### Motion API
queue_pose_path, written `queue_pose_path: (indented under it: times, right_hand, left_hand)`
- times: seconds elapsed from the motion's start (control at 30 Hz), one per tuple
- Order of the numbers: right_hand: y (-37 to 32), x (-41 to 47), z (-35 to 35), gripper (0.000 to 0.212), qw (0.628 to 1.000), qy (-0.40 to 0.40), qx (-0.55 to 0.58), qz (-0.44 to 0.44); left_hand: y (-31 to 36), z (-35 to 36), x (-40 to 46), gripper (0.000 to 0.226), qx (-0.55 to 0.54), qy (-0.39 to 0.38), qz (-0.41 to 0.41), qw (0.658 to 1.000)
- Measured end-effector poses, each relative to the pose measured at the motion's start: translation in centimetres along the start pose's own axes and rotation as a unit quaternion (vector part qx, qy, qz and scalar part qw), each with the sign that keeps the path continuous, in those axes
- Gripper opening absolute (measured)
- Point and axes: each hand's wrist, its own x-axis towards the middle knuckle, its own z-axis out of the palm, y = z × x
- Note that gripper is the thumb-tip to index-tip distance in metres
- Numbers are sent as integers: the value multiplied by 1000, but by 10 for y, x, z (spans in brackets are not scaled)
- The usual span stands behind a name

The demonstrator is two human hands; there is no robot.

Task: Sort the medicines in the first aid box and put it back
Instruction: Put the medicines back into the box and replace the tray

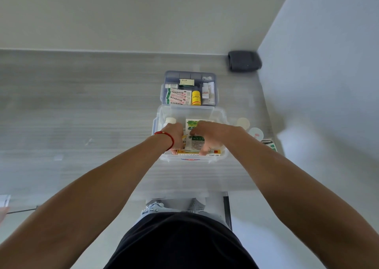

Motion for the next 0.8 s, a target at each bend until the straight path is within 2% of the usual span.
queue_pose_path:
  times: [0.17,0.23,0.33,0.47,0.6,0.7,0.8]
  right_hand:
    - [3,1,0,79,1000,21,19,-3]
    - [4,2,0,69,999,31,19,-7]
    - [6,2,8,43,997,71,-18,-18]
    - [4,3,19,28,991,119,-59,-6]
    - [0,1,20,28,984,149,-94,9]
    - [-2,2,27,30,977,177,-120,12]
    - [-2,-4,29,26,975,196,-101,0]
  left_hand:
    - [-3,-4,-1,34,42,41,43,997]
    - [-3,-6,-1,28,50,73,65,994]
    - [-4,-6,0,13,49,94,72,992]
    - [-9,0,3,24,45,77,81,993]
    - [-7,2,6,28,86,72,99,989]
    - [-8,1,4,34,85,46,98,990]
    - [-12,-1,2,42,64,25,97,993]
